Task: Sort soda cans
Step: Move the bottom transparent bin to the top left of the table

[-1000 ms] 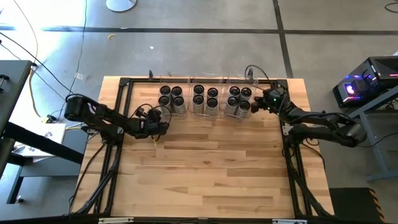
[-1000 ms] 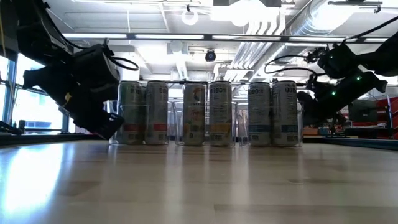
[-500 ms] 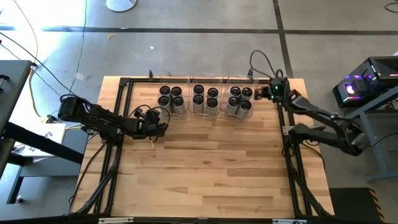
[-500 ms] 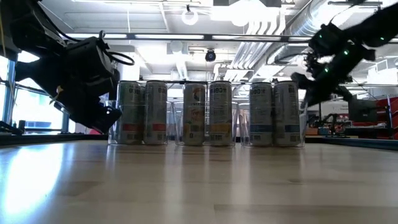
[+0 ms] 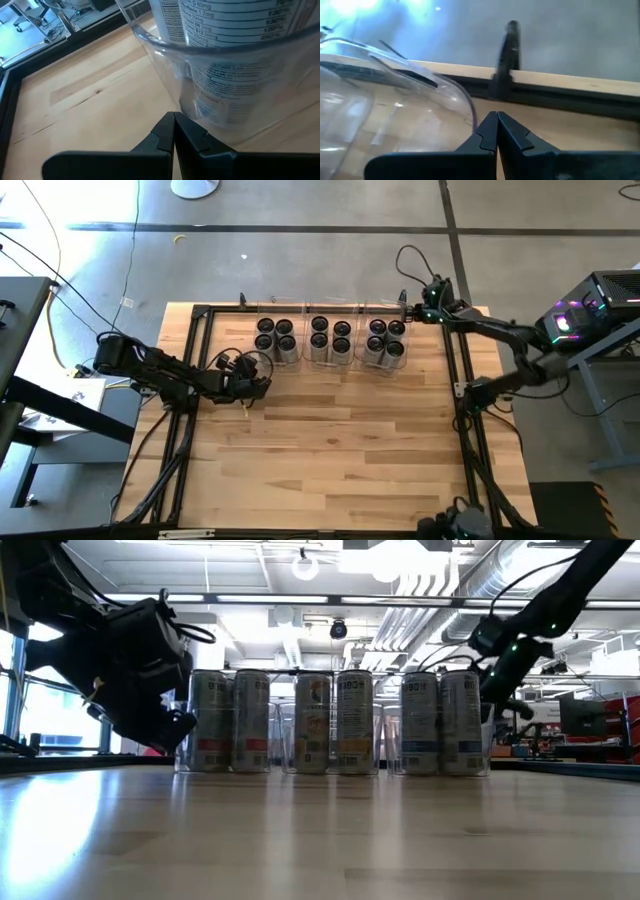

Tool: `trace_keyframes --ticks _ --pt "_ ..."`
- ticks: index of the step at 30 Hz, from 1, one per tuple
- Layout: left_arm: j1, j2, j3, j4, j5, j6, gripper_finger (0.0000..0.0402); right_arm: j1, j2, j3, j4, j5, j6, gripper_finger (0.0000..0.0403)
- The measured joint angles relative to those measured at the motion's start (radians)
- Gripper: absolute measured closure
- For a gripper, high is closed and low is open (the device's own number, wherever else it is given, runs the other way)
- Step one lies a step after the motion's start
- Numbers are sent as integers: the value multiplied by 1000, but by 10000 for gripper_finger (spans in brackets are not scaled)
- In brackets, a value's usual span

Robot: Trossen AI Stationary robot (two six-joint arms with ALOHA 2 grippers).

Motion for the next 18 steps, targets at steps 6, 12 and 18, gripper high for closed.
trace_keyframes --ticks 6,12,18 --pt "1 2 -2 53 8 9 401 0 116 49 86 -45 4 403" --pt "31 2 -2 176 53 77 401 -1 206 129 93 -46 -27 403" --pt "42 2 -1 203 75 97 401 -8 226 162 84 -35 -48 403"
